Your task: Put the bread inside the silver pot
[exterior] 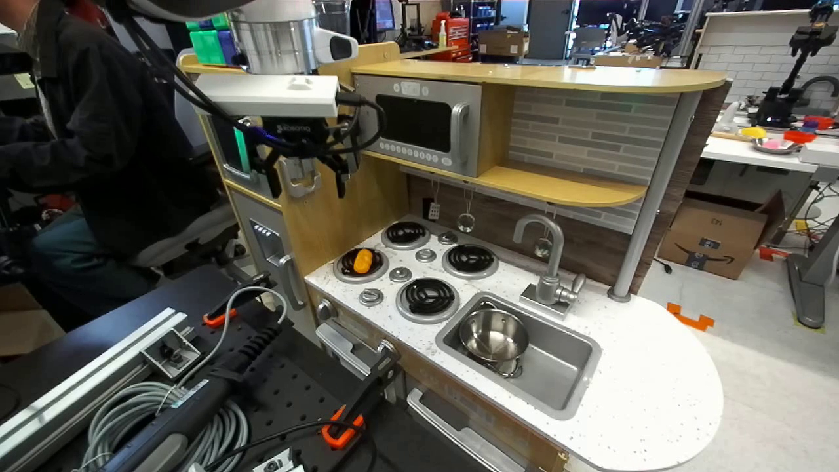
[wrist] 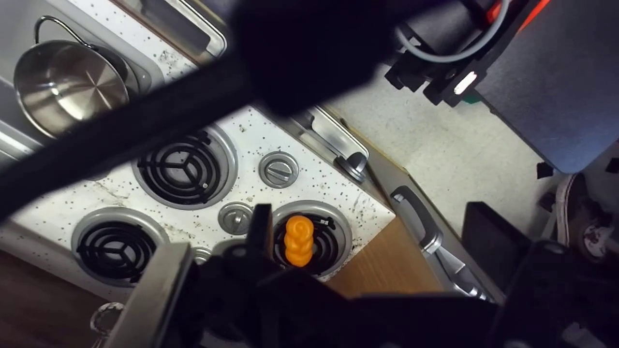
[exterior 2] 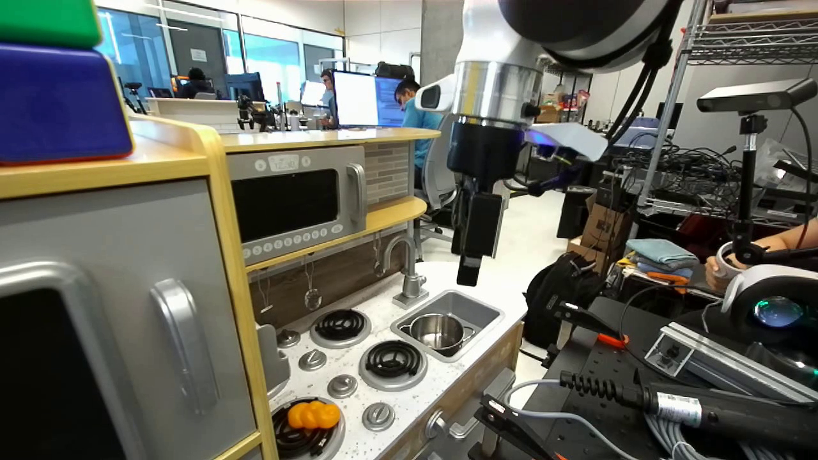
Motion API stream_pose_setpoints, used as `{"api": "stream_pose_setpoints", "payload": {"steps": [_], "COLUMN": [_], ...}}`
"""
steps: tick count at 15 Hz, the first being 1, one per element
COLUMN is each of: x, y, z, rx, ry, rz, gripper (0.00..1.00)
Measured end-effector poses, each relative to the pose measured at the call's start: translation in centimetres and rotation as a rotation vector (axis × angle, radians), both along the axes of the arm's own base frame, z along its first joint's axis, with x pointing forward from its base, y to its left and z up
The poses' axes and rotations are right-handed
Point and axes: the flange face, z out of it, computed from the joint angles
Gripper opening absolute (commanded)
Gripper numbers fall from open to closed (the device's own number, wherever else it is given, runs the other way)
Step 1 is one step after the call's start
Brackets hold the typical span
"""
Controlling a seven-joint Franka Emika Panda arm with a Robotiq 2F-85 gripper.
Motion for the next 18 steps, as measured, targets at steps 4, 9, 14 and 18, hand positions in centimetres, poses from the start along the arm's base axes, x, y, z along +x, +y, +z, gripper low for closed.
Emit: {"api": "stream_pose_setpoints", "payload": {"steps": [4,9,14,18], "x": [1.0,3.7,7.8,10.9], "y": [2.5,4.9,6.7,8.1], "z": [-5.4,-12.1,-16.3,-18.6], "rx": [-0.030,-0.040,-0.016,0.001], "ry": [-0.026,-0.088,-0.086,-0.069], "rz": [0.069,0.073,-0.039,-0.140], "gripper": [1.00,1.00,1.00,1.00]}}
